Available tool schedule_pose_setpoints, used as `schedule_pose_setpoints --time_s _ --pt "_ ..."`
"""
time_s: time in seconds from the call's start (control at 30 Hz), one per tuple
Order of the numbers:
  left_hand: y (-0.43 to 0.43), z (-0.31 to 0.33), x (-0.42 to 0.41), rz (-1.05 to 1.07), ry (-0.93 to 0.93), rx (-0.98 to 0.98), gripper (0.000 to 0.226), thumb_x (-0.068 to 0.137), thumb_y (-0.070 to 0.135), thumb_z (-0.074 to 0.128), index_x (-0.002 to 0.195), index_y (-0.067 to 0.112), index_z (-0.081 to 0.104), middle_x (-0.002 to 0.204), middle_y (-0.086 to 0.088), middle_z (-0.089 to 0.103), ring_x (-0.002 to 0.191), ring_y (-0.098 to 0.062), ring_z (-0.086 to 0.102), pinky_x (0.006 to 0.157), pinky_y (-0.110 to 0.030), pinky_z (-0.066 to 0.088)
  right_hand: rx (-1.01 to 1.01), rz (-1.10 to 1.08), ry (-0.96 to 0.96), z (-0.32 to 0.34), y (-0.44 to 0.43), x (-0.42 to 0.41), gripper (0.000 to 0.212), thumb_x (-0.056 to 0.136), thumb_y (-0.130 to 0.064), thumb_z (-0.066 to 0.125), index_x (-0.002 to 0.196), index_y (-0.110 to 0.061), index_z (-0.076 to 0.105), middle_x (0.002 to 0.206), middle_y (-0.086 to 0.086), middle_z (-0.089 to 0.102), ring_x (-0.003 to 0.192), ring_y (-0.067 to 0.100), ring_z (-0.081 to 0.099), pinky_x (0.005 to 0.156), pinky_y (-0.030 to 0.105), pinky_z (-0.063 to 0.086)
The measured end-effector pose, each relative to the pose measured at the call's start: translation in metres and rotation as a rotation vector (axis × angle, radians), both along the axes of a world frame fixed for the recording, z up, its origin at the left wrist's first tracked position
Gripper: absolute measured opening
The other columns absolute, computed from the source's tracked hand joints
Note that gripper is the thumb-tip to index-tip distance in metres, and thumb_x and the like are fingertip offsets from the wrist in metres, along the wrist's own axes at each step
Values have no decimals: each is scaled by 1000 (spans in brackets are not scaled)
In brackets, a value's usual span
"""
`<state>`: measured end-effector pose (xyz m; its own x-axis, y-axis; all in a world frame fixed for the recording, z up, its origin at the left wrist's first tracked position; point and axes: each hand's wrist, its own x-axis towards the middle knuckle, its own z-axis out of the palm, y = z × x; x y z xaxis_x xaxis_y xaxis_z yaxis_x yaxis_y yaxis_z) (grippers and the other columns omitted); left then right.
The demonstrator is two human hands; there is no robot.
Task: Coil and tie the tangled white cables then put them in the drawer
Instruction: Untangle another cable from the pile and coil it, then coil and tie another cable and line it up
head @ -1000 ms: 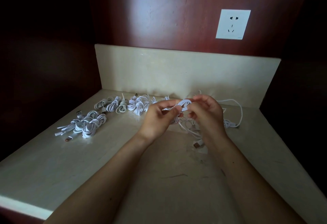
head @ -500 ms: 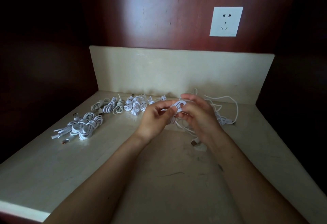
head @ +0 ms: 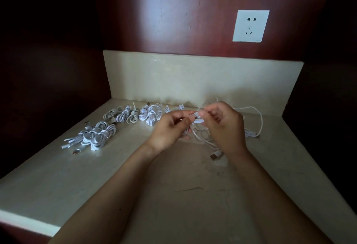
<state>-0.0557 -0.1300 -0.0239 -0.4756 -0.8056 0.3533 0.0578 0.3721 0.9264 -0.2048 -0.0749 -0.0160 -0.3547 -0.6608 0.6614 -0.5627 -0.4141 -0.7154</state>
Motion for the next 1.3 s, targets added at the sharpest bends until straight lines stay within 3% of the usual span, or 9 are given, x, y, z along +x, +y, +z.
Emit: schedule_pose_setpoints --time_s 0.17,0.27,0.4,0.53,0.67,0.9,1.0,1.17,1.3 --pt "-6 -5 8 115 -280 -252 17 99 21 56 110 18 69 69 20 67 62 3 59 64 -24 48 173 63 -60 -17 -9 4 3 82 -24 67 84 -26 66 79 -3 72 72 18 71 68 49 58" --pt "-10 -5 20 186 -425 -386 25 96 30 59 114 18 70 106 7 73 91 -3 67 83 -23 51 214 33 192 -18 -6 13 11 84 -28 68 95 -29 70 89 -9 73 79 12 70 72 40 56" --pt "0 -12 55 234 -304 -330 23 89 37 67 109 25 68 103 13 70 87 5 65 82 -19 52 239 -20 607 -17 -9 38 28 94 -24 55 119 -21 67 104 5 73 94 26 66 75 35 50" --pt "5 -19 98 382 -323 -363 18 85 33 75 96 32 61 91 20 64 71 6 57 68 -18 45 104 -149 935 -16 -20 72 28 83 -34 46 82 -21 71 69 -1 68 81 26 61 72 34 40" --pt "-1 -24 127 530 -427 -391 25 80 37 77 90 35 54 82 23 60 69 -1 56 65 -26 45 82 -240 1084 -12 -44 106 18 72 -37 74 65 -21 68 61 -6 65 82 23 58 77 35 29" --pt "-11 -38 155 705 -547 -509 16 81 28 71 95 24 63 99 4 67 88 -22 66 70 -32 50 203 -191 1038 -26 -76 149 17 65 -34 81 62 -21 70 55 -3 63 69 22 61 76 34 28" --pt "-14 -37 155 725 -576 -538 17 76 26 70 93 24 67 99 3 62 89 -23 64 71 -33 52 252 -170 972 -29 -86 160 11 64 -25 79 63 -20 69 55 1 63 62 23 64 75 32 39" --pt "-18 -39 157 815 -648 -575 16 68 19 78 80 27 70 88 3 64 80 -24 65 68 -28 47 329 -56 880 -44 -93 162 24 84 -27 58 102 -29 74 93 0 74 93 23 67 85 33 42" --pt "-23 -42 158 932 -767 -640 14 70 40 60 74 31 69 82 8 65 82 -22 61 74 -32 38 305 47 858 -44 -82 159 32 88 -22 54 117 -26 69 114 0 71 112 24 61 93 33 39"
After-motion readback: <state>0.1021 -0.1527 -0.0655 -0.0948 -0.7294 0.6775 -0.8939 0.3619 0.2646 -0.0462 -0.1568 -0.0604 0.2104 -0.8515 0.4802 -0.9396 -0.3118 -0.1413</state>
